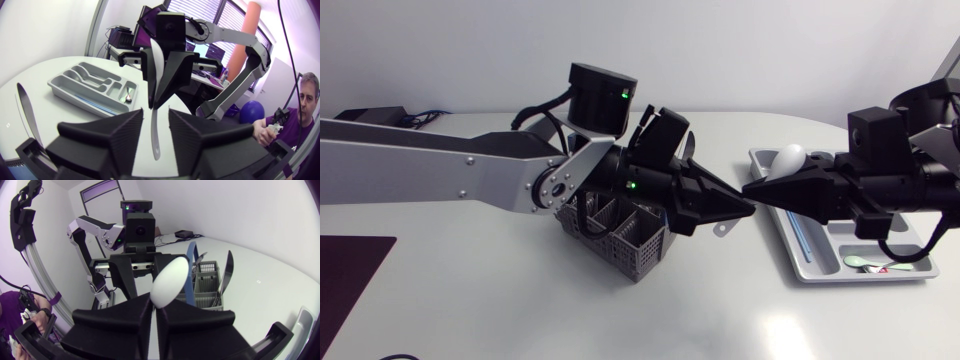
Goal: Sort the cutlery from the basket into the organizer compartments.
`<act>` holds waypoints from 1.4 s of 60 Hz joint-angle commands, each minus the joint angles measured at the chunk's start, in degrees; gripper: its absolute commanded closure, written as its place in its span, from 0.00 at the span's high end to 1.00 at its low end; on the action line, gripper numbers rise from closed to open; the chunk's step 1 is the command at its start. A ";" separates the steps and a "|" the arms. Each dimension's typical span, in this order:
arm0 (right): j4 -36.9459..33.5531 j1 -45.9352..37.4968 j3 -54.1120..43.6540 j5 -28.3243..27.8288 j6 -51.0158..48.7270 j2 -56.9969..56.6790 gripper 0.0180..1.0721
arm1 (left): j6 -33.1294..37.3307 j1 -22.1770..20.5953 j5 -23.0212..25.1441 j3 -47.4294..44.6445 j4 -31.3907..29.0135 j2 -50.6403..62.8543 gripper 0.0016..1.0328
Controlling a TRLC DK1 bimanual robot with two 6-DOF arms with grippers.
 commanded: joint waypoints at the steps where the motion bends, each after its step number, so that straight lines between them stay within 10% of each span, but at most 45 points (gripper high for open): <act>1: -0.76 -1.78 1.27 0.39 0.13 1.09 0.05 | -1.21 1.76 0.23 0.77 0.67 -2.64 0.92; 32: -8.67 -30.35 4.61 21.39 -36.26 9.88 0.05 | 17.95 10.91 -17.34 1.03 -22.09 -12.48 0.95; 60: 7.23 -49.59 1.45 35.98 -59.02 15.33 0.05 | 27.62 15.39 -26.57 0.33 -31.14 -14.07 0.95; 84: 18.57 -48.72 -5.76 43.72 -62.45 20.08 0.06 | 30.87 15.65 -30.62 0.15 -34.22 -15.56 0.95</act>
